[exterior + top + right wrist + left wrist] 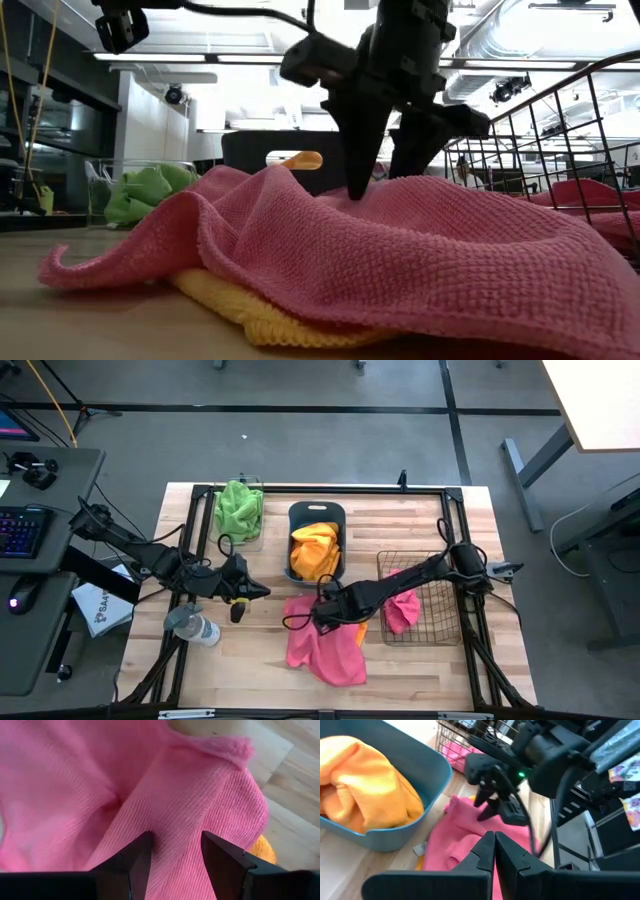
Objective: Sort microfiber towel by color & place in baskets
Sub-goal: Put the pink towel into the brown wire basket
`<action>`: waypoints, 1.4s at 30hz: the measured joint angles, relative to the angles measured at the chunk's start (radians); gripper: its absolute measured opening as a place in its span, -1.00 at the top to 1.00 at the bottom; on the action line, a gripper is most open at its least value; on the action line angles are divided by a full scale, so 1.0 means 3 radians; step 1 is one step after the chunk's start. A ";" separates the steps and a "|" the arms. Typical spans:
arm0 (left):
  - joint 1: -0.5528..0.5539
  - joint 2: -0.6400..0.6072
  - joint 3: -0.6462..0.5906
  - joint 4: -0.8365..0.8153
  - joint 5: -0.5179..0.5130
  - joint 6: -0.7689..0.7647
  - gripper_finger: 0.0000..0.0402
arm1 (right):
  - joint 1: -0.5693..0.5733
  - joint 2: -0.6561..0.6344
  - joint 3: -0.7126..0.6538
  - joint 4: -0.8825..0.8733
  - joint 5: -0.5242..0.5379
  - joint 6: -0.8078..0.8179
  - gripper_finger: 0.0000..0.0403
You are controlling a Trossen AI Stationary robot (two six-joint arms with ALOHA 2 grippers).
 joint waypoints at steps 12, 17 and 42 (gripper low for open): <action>0.0001 0.0000 0.0000 -0.0001 0.0044 0.0009 1.00 | 0.0011 -0.0019 -0.0179 0.0509 -0.0150 -0.0121 0.49; 0.0001 -0.0001 0.0000 0.0001 0.0040 0.0009 1.00 | 0.0046 -0.0293 -0.0177 0.0397 -0.0160 -0.0485 0.93; 0.0001 -0.0001 0.0000 0.0018 -0.0478 0.0121 1.00 | -0.0677 -0.1595 -0.0169 0.2854 0.0292 -0.2437 1.00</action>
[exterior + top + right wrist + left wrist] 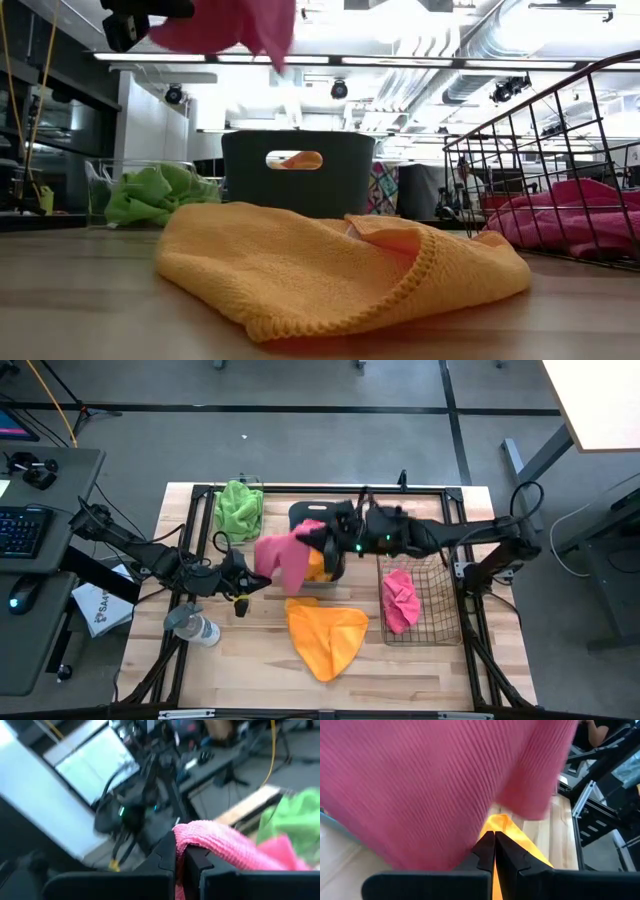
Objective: Sort microfiber towel by color & place in baskets
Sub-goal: Put the pink towel into the brown wire basket
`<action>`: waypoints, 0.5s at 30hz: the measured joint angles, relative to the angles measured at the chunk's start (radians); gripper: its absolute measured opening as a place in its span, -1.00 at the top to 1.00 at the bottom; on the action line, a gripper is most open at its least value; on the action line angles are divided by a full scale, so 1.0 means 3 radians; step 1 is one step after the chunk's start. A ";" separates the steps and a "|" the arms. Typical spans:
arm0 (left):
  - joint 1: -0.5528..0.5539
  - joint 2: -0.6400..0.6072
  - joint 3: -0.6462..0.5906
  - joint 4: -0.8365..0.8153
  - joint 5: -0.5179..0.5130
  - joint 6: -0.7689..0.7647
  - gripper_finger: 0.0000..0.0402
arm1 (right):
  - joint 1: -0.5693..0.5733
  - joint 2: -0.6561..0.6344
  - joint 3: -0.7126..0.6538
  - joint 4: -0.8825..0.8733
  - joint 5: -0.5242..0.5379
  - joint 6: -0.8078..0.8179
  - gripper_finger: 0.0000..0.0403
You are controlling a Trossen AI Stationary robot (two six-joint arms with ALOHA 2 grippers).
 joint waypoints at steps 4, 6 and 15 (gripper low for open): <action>0.0000 0.0000 0.0000 -0.0001 -0.0066 0.0000 1.00 | -0.0190 0.0001 0.0000 0.0266 0.0002 -0.0098 1.00; 0.0000 0.0000 0.0000 0.0000 -0.0108 -0.0001 1.00 | -0.0269 0.0001 0.0000 0.0305 0.0003 -0.0131 1.00; 0.0000 0.0000 0.0000 0.0004 -0.0301 -0.0034 1.00 | -0.0420 0.0065 0.0000 0.0196 0.0182 -0.0611 1.00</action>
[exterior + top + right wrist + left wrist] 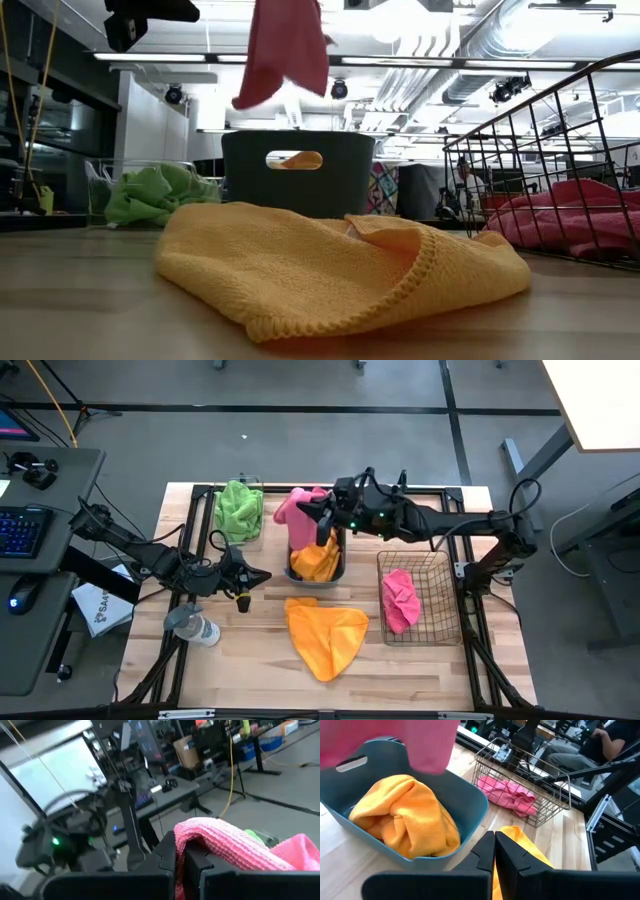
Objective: Sort microfiber towel by color & place in baskets
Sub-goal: Put the pink towel into the brown wire basket
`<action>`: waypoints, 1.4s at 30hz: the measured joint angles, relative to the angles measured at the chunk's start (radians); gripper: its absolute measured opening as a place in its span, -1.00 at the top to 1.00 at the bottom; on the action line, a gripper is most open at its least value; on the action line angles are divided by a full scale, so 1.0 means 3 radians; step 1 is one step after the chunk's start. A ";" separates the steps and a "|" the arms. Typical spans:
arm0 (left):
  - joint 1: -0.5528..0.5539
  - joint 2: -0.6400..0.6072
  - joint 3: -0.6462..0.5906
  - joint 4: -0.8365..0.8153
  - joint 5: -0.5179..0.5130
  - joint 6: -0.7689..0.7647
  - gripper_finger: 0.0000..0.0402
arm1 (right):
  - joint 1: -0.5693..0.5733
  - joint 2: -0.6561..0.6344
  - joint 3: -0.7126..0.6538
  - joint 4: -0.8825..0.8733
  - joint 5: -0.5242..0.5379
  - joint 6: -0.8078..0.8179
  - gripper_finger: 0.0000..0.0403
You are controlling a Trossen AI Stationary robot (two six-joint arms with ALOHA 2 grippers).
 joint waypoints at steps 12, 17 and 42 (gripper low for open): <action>0.0000 0.0000 0.0000 -0.0003 -0.0121 -0.0059 1.00 | 0.0237 -0.0789 0.0000 -0.2370 0.0088 0.0066 1.00; 0.0023 0.0000 0.0000 0.0000 -0.0289 -0.0058 1.00 | 0.0749 -0.1119 -0.0011 -0.3645 0.0655 0.0710 1.00; 0.0225 0.0000 0.0000 0.0145 -0.0289 -0.0034 1.00 | 0.2510 -0.1560 -0.0580 -0.5284 0.0792 0.3078 1.00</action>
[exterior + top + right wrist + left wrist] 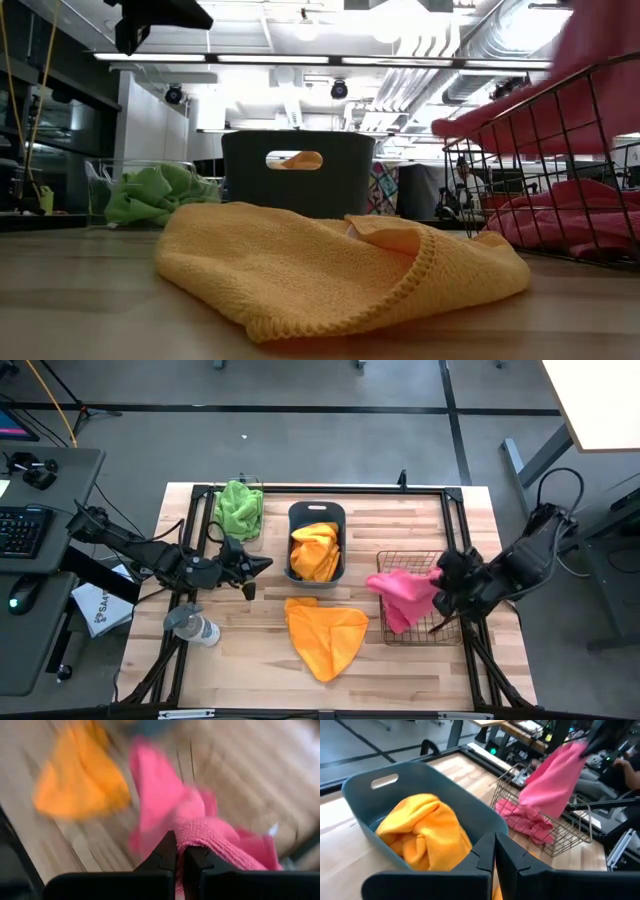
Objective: Sort microfiber towel by color & place in baskets
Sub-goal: Put the pink towel into the brown wire basket, then put the orange towel into the blue bin
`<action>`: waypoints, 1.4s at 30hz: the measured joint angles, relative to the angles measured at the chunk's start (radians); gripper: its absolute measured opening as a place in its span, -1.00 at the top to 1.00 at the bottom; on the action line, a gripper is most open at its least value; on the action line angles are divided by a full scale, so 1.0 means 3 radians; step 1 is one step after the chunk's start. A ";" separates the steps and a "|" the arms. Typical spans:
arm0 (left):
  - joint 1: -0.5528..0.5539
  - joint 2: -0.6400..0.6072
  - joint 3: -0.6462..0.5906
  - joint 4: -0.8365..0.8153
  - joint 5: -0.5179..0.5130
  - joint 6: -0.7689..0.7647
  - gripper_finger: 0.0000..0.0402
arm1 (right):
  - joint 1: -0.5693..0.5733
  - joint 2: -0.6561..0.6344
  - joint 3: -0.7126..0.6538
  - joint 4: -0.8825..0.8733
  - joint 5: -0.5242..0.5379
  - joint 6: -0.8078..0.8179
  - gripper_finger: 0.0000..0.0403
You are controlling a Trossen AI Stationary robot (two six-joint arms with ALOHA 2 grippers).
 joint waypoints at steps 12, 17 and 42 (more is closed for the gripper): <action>0.0163 0.0000 0.0000 0.0226 -0.0017 0.0202 1.00 | -0.0112 0.0007 -0.1351 0.1114 -0.1047 0.0049 1.00; 0.0221 0.0000 0.0000 0.0365 -0.0015 0.0183 1.00 | -0.0296 0.0008 -0.1686 0.1968 -0.0922 -0.0169 1.00; 0.0306 0.0410 0.0001 0.1596 0.0236 0.0403 1.00 | -0.0965 0.0008 -0.1096 0.1447 -0.1580 -0.1217 -0.53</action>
